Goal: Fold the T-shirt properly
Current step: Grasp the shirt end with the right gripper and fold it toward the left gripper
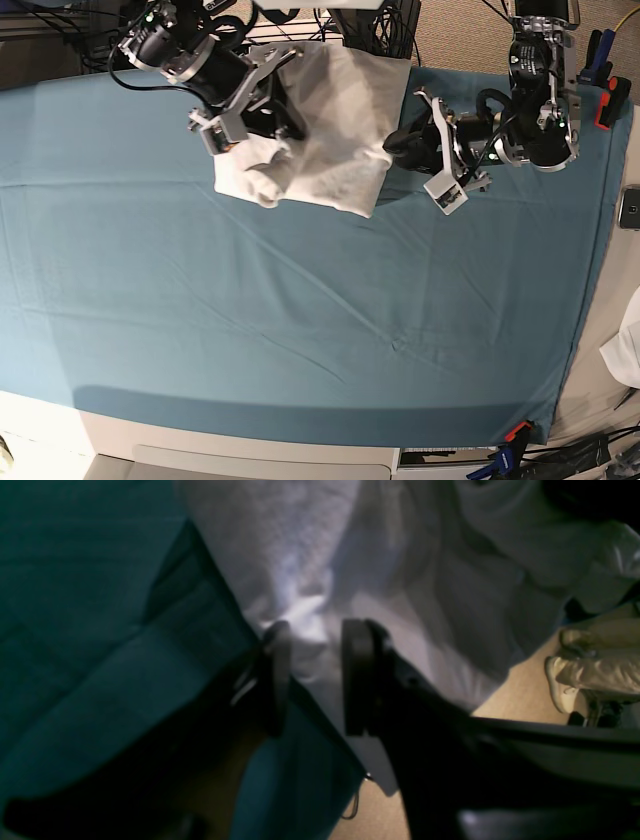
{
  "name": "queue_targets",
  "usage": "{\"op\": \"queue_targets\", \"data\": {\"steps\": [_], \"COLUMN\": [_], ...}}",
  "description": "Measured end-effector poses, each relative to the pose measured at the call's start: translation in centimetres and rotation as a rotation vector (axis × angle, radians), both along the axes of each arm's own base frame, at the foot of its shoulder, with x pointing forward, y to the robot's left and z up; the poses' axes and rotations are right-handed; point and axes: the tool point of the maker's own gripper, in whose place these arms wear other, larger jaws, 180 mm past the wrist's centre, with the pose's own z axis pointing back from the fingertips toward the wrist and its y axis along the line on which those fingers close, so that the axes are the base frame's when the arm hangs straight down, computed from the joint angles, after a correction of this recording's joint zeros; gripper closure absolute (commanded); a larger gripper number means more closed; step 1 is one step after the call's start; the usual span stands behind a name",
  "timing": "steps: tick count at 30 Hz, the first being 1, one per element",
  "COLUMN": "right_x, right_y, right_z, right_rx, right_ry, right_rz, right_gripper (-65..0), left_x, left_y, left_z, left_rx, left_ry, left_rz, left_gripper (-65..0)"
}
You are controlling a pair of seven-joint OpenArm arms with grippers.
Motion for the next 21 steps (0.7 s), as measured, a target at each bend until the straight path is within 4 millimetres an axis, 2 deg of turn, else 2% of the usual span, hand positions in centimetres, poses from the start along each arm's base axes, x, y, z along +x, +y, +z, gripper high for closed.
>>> {"op": "queue_targets", "data": {"steps": [8, 16, 21], "right_x": [0.6, 0.5, 0.8], "right_y": [-0.7, -0.6, -0.6], "right_z": [-3.2, -3.6, -3.3], "right_rx": [-0.004, 0.002, 0.014], "right_ry": [0.075, 0.086, 0.068], "right_rz": [-0.053, -0.055, -0.061], "right_gripper": [0.0, 0.0, -9.6], "left_x": [0.0, 0.0, 0.0], "left_y": [0.0, 0.0, 0.0], "left_z": [0.0, 0.0, 0.0], "left_rx": [0.000, -0.001, 0.000], "left_ry": [0.000, 0.000, 0.000], "left_rz": [0.000, 0.000, 0.000], "left_gripper": [-18.9, -18.9, -18.9]}}
